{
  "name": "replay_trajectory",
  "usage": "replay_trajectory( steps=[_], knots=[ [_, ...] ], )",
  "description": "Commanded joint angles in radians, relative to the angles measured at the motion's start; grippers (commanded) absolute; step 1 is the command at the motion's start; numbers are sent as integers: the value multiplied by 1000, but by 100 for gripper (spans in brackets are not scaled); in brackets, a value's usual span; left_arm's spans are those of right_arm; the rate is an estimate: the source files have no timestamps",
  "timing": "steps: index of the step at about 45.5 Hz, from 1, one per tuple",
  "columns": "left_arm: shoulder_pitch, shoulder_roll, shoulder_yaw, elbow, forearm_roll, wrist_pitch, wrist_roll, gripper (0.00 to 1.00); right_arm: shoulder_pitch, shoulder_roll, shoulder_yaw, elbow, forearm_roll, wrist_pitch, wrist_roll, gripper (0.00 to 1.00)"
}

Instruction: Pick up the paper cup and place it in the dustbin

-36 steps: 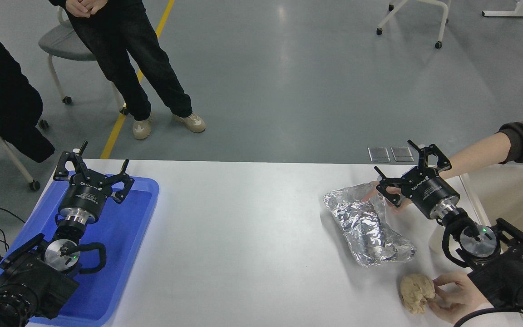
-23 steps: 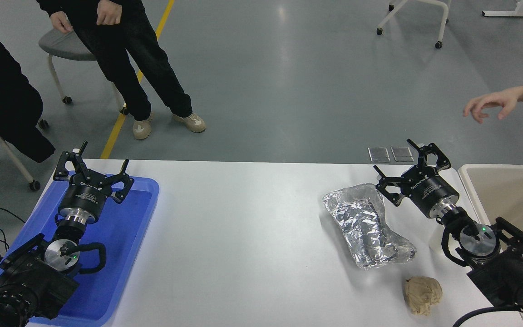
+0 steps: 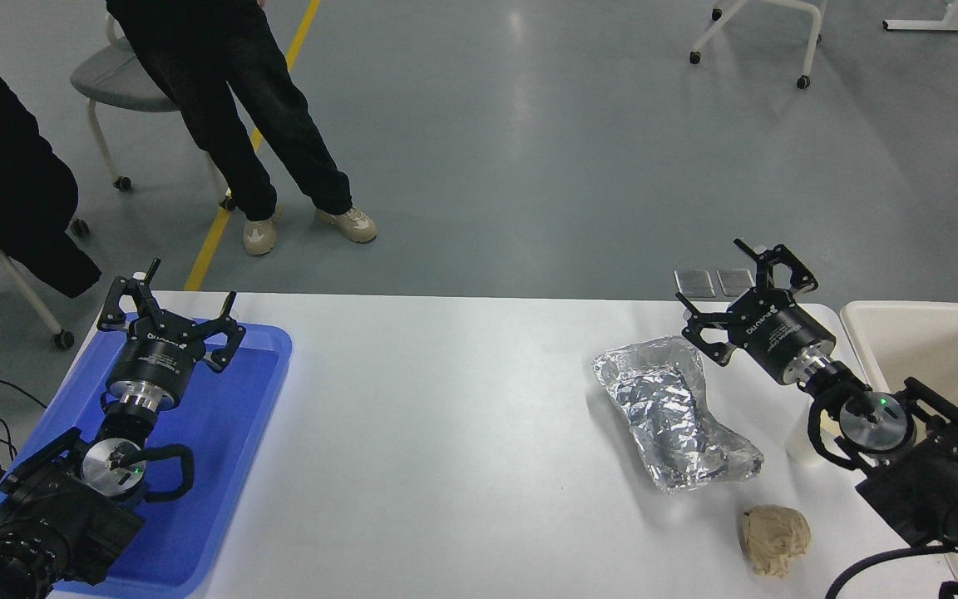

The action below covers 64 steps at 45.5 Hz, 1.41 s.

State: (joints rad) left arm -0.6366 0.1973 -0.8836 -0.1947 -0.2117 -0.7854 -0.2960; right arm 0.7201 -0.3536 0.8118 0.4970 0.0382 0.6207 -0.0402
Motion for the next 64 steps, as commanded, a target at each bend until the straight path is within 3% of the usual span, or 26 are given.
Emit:
replay_trajectory(
  steps=[1, 16, 26, 31, 37, 52, 58, 64],
  knots=[
    [0, 1, 0, 0, 0, 0, 0, 100, 188, -139, -224, 43, -100, 1, -17, 100],
    [0, 1, 0, 0, 0, 0, 0, 100, 470, -307, -673, 254, -233, -12, -49, 100],
    [-2, 1, 0, 0, 0, 0, 0, 100, 685, -461, -950, 590, -426, -35, -98, 100],
    [-2, 1, 0, 0, 0, 0, 0, 100, 830, -469, -1129, 692, -489, -36, -109, 100],
    [-2, 1, 0, 0, 0, 0, 0, 100, 1041, -423, -1384, 758, -498, -27, -110, 100],
    [-2, 1, 0, -3, 0, 0, 0, 100, 1424, -177, -1861, 957, -488, 19, -109, 100],
    [-2, 1, 0, 0, 0, 0, 0, 100, 1519, -116, -1916, 1029, -468, 89, -109, 100],
    [-2, 1, -1, -3, 0, 0, 0, 100, 1579, -61, -1938, 1052, -359, 135, -109, 100]
  ],
)
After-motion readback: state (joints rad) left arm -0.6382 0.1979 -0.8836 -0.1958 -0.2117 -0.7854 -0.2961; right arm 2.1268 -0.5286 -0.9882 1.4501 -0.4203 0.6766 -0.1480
